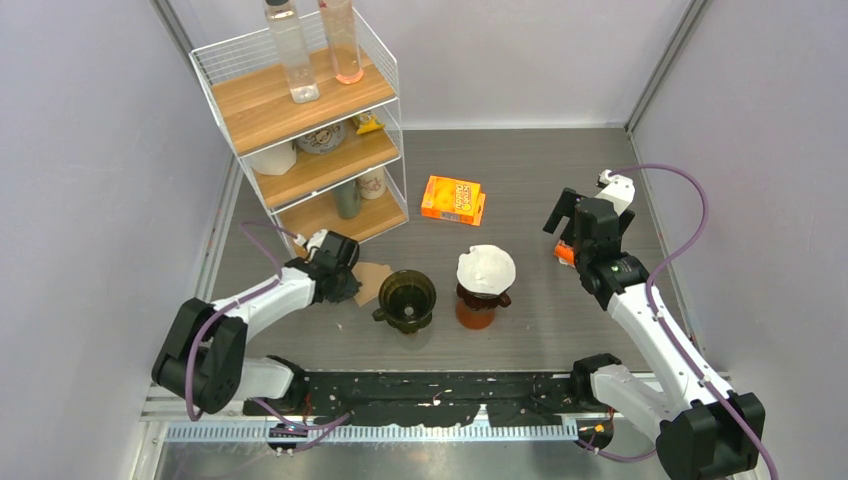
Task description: Place the coffee filter in the dripper
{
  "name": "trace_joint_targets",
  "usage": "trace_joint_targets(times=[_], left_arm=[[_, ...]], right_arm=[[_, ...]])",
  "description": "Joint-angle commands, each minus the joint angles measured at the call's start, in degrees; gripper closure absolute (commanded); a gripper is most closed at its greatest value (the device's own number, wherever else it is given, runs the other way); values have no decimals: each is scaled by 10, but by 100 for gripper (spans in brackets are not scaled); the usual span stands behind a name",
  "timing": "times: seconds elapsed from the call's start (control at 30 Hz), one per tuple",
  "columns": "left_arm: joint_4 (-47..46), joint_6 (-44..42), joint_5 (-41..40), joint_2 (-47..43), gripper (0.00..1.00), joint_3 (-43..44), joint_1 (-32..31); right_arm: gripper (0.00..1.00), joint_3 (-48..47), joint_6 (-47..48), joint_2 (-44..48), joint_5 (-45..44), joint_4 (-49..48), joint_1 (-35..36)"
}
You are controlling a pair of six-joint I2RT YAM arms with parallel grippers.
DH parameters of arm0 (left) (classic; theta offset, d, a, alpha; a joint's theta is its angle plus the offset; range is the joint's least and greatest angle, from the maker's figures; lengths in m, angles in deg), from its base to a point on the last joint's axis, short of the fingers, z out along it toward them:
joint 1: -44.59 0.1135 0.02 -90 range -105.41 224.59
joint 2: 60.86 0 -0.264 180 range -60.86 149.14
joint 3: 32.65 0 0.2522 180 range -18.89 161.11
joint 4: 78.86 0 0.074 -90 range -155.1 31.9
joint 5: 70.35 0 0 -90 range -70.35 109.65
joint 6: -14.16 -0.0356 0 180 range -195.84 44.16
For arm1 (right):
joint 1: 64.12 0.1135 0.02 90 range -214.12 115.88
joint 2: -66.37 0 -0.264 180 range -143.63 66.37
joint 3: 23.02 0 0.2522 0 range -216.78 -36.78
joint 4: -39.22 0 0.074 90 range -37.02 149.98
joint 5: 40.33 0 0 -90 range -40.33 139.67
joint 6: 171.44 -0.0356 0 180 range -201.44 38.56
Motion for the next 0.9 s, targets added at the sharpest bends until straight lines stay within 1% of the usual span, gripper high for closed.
trace_joint_targets(times=[0.0,0.03,0.07,0.23,0.33,0.5,0.6,0.7,0.83,0.87], left_arm=[[11,2,20,38,92,-19,1],[11,1,20,41,97,-18,1],[12,2,20,46,100,-16,1],[35,1,14,43,100,-4,0],[47,3,-9,6,100,-13,-1],[65,-2,-39,-82,100,-31,-1],[73,-22,-50,-126,100,-35,-1],[76,-47,-30,-143,100,-27,-1],[90,-64,-53,-168,100,-22,-1],[88,-69,-47,-171,95,-20,-1]], right_arm=[[5,-1,-6,10,-14,-14,-4],[5,-1,-5,10,-14,-14,-4],[5,0,-5,9,-15,-14,-4],[5,-2,-5,6,-15,-14,-4],[5,-2,-5,6,-15,-14,-4],[5,-2,-6,4,-15,-14,-4],[5,-2,-6,2,-15,-14,-4],[5,-3,-5,-1,-14,-14,-5],[5,-3,-6,0,-12,-14,-5],[5,-2,-6,0,-13,-14,-5]])
